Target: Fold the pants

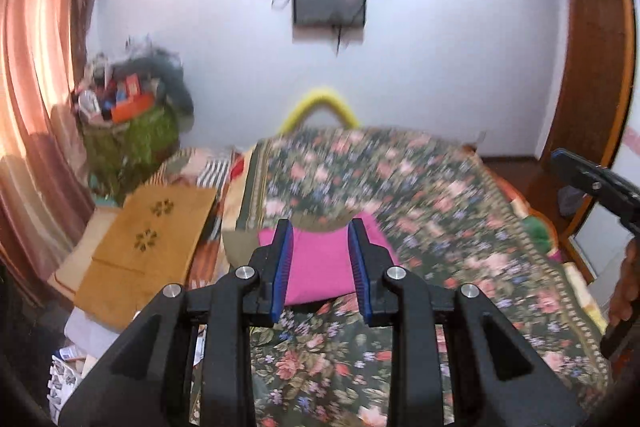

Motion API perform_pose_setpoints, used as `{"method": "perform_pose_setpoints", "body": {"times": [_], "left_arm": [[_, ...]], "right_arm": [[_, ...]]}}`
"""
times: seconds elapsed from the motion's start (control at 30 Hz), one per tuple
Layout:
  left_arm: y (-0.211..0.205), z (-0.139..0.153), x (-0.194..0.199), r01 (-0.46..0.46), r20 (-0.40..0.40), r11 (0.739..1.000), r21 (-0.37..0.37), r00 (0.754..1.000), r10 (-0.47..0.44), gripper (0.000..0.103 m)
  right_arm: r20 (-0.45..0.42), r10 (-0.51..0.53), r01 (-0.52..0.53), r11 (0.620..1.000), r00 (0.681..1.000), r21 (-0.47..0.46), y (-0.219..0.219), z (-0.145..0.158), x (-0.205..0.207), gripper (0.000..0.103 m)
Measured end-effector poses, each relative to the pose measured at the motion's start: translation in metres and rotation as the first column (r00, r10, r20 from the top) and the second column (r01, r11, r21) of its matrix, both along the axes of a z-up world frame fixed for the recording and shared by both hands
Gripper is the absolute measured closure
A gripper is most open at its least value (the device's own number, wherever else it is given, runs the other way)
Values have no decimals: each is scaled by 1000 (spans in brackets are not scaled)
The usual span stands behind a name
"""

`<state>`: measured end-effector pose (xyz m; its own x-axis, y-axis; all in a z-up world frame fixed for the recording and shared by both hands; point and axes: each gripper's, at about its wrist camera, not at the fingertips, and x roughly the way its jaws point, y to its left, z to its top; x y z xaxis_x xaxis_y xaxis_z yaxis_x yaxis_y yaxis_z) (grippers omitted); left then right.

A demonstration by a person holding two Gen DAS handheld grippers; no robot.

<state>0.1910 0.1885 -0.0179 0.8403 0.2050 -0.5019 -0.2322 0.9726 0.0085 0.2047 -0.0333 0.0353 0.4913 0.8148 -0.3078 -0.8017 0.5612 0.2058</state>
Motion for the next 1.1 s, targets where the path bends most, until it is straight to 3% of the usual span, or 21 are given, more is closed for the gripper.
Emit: {"method": "perform_pose_setpoints", "body": {"times": [0.2, 0.3, 0.37, 0.43, 0.47, 0.57, 0.63, 0.73, 1.1], "left_arm": [[-47, 40, -75, 19, 155, 999, 50, 988, -26, 75], [-64, 48, -106, 0, 210, 997, 73, 978, -16, 61], [-72, 51, -122, -13, 243, 997, 78, 970, -6, 39], [-79, 53, -135, -20, 266, 997, 80, 964, -2, 34], [-82, 53, -140, -26, 271, 997, 78, 963, 4, 32], [-82, 53, -151, -47, 286, 997, 53, 958, 30, 12], [-82, 53, -157, -74, 301, 996, 40, 952, 58, 6], [-84, 55, -165, -86, 314, 996, 39, 947, 69, 2], [-90, 52, -169, -87, 303, 994, 61, 951, 65, 0]], "right_arm": [[83, -5, 1, 998, 997, 57, -23, 18, -49, 87], [125, -15, 8, 998, 992, 58, -32, 20, -68, 83], [145, -28, 19, 998, 989, 59, -38, 21, -77, 71], [156, -46, 36, 997, 987, 70, -43, 20, -84, 48], [163, -56, 45, 996, 985, 72, -45, 20, -87, 45], [177, -85, 73, 995, 981, 73, -50, 20, -95, 28], [184, -106, 94, 993, 977, 74, -52, 20, -94, 13], [201, -142, 129, 989, 969, 78, -55, 21, -98, 0], [177, -150, 138, 987, 973, 80, -62, 14, -108, 0]]}}
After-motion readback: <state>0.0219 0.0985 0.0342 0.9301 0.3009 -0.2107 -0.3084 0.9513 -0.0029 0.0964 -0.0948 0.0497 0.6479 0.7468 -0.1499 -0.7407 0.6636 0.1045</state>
